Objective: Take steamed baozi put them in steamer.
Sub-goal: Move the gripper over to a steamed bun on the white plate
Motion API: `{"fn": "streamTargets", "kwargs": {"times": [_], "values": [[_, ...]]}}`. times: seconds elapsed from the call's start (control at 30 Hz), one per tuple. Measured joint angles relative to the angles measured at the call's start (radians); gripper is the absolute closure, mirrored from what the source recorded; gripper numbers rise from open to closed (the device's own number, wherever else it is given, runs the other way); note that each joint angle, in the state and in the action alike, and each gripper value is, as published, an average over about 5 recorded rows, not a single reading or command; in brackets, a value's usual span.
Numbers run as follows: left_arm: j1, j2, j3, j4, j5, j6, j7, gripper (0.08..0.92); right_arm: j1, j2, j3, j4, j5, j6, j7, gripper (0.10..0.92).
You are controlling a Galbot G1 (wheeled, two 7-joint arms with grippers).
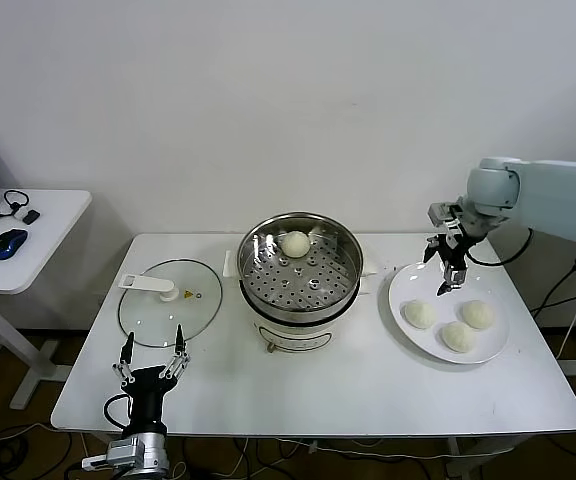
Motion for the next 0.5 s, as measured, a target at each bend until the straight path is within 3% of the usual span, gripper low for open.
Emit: {"fn": "streamTargets", "kwargs": {"times": [0.5], "values": [[0.004, 0.000, -0.008, 0.014, 0.015, -0.001, -0.001, 0.177, -0.239, 0.003, 0.175, -0.139, -0.085, -0.013, -0.005, 0.203]]}}
